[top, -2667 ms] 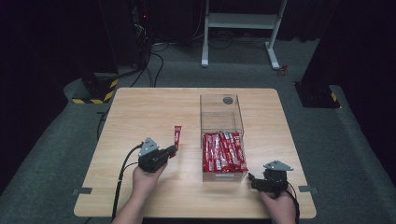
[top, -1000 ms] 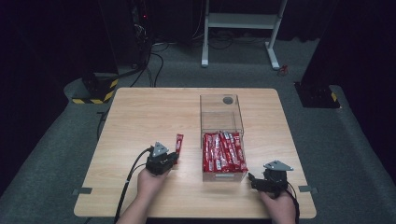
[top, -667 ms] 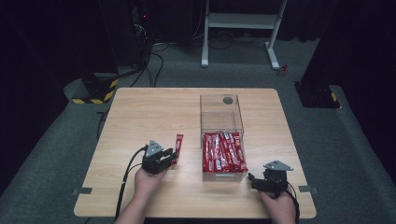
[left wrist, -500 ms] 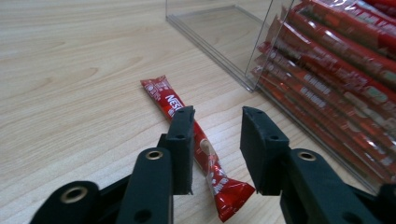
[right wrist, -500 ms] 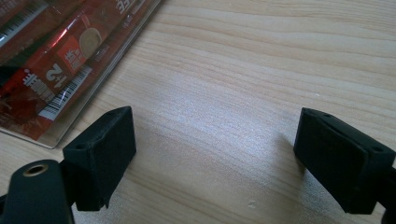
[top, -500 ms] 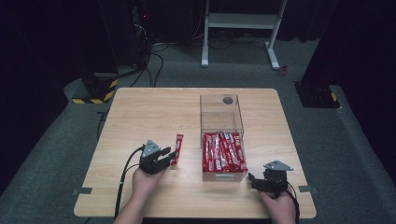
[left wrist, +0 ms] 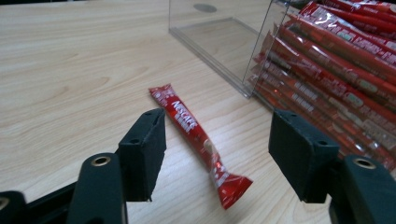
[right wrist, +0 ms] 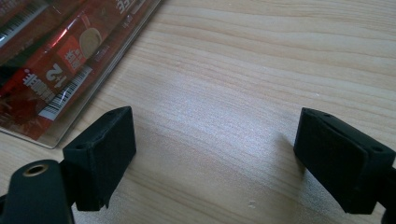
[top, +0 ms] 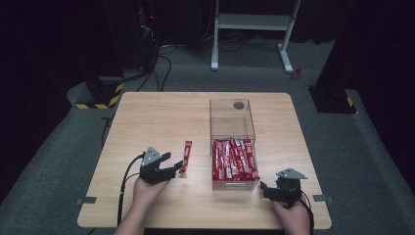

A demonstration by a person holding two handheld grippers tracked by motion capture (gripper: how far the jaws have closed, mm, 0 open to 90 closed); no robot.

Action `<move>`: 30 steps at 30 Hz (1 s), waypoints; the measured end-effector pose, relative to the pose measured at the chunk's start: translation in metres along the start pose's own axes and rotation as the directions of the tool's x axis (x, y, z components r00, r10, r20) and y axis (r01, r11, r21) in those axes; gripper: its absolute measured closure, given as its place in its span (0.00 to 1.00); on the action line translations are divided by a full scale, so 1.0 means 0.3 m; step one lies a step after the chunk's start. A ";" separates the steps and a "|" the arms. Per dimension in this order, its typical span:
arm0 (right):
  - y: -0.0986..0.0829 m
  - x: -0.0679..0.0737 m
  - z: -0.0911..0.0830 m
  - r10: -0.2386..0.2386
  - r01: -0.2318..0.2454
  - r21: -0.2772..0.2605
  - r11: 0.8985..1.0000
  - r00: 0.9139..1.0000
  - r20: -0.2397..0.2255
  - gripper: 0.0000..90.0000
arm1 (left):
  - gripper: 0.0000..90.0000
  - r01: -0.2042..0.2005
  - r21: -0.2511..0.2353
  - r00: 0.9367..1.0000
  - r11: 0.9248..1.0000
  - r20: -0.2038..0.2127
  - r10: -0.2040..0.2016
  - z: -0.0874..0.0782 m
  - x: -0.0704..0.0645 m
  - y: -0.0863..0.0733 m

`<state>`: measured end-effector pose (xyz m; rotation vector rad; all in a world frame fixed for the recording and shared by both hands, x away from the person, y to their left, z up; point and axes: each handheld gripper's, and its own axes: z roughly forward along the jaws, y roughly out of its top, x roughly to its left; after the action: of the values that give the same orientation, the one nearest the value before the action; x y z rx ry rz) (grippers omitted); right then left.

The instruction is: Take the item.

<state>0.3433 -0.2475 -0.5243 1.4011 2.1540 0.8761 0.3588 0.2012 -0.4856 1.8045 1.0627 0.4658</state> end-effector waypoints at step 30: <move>0.000 0.001 0.000 0.000 0.000 0.001 1.000 1.000 -0.004 0.14 | 0.34 0.000 0.198 0.974 0.980 -0.221 0.045 -0.204 0.207 -0.200</move>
<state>0.3431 -0.2473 -0.5242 1.4009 2.1581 0.8785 0.3226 0.2954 -0.5175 1.9735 1.2829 0.6074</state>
